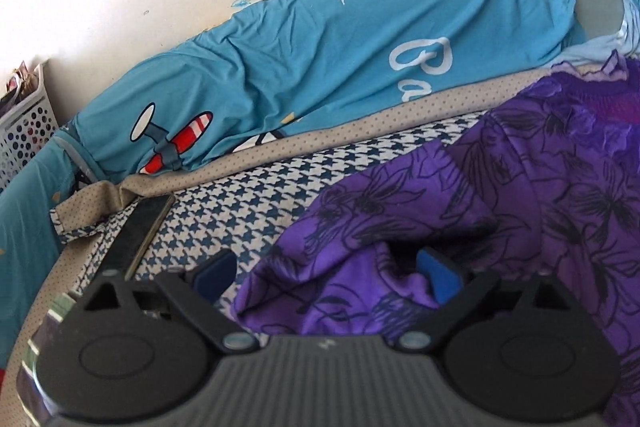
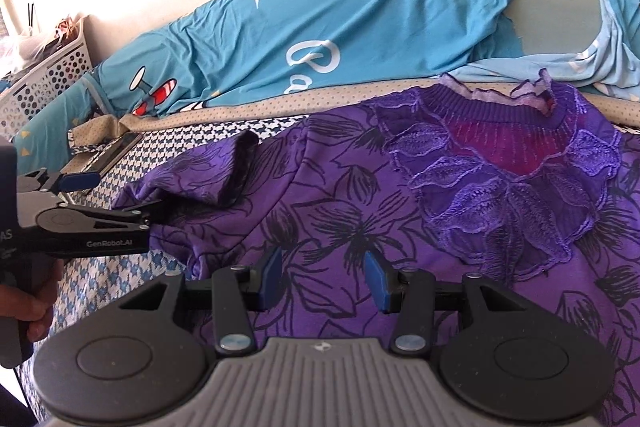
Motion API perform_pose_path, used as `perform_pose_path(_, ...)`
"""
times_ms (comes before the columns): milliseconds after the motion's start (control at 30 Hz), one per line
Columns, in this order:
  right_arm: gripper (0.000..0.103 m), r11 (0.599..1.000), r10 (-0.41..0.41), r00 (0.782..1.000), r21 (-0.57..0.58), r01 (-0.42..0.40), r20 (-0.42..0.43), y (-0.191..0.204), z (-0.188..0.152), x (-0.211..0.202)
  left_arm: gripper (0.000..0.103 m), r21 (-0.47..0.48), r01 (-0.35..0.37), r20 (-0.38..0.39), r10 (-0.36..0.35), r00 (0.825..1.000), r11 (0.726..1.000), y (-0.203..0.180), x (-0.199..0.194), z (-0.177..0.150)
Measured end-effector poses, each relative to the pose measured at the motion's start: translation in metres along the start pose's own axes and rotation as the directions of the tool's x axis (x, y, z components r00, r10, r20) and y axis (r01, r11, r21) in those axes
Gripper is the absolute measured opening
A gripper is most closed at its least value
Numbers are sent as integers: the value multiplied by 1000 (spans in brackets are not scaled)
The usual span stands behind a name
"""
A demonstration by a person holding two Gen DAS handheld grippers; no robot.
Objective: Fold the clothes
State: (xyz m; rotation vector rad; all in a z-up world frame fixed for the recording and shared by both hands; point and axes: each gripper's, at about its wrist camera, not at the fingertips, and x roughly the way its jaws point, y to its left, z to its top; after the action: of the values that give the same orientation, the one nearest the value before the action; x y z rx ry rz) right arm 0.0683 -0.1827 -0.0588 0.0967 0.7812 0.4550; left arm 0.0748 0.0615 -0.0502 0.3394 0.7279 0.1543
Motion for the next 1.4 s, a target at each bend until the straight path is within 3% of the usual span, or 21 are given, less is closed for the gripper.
perform_pose_path(100, 45, 999, 34, 999, -8, -34, -28, 7, -4, 5, 100, -12, -42, -76, 41, 996, 999, 7, 18, -7)
perform_pose_path(233, 45, 996, 57, 996, -60, -61, -69, 19, -11, 12, 103, -186, -15, -171, -17, 985, 982, 37, 33, -8)
perform_pose_path(333, 45, 994, 56, 994, -84, -63, -90, 22, -14, 15, 103, -236, -15, -196, -33, 980, 972, 47, 29, -10)
perform_pose_path(533, 45, 996, 51, 994, -70, -58, -98, 19, -15, 16, 103, -222, -12, -172, -27, 985, 975, 51, 17, -6)
perform_pose_path(667, 45, 996, 42, 994, -70, -49, -99, 19, -15, 17, 103, -221, 24, -114, -50, 992, 975, 49, 5, 1)
perform_pose_path(767, 45, 996, 37, 995, -72, -44, -95, 20, -15, 18, 103, -155, 50, -72, -62, 996, 987, 38, 3, 5)
perform_pose_path(967, 46, 997, 38, 995, -69, -44, -92, 19, -15, 18, 103, -33, 23, -27, -24, 999, 999, 8, 13, 5)
perform_pose_path(1067, 46, 996, 39, 995, -70, -45, -90, 18, -16, 19, 103, -19, 10, 9, -10, 1000, 1000, 0, 16, 9)
perform_pose_path(1167, 46, 996, 35, 995, -80, -42, -89, 19, -16, 19, 102, -67, 21, 35, -19, 999, 998, 0, 18, 15)
perform_pose_path(1333, 46, 996, 36, 995, -84, -43, -89, 18, -16, 20, 89, -161, 47, 27, -43, 999, 986, 6, 24, 19)
perform_pose_path(1400, 46, 995, 35, 995, -86, -43, -89, 18, -15, 20, 68, -169, 55, 31, -50, 998, 984, 6, 25, 19)
